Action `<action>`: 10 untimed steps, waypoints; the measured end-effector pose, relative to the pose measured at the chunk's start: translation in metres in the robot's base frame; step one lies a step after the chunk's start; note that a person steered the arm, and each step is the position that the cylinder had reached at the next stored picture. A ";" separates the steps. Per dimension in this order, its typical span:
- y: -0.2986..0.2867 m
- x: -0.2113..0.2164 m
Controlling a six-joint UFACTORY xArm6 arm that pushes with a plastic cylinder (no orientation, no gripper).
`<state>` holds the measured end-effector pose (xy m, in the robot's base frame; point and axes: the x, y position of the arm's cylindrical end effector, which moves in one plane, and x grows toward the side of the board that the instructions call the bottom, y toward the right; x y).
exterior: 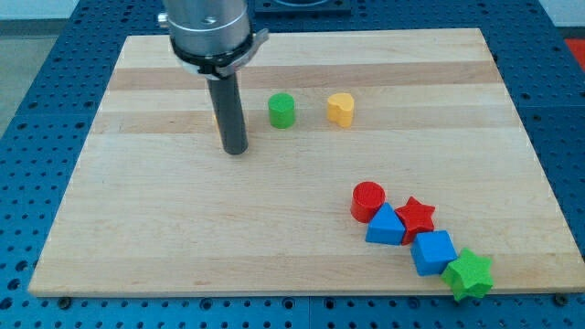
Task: Push the blue triangle and red star right a bit
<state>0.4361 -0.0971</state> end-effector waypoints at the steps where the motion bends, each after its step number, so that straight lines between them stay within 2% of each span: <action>1: -0.006 0.000; 4: -0.005 -0.020; 5: -0.006 0.026; 6: -0.001 0.095; 7: 0.036 0.157; 8: 0.070 0.182; 9: 0.070 0.182; 10: 0.101 0.182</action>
<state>0.6183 0.0040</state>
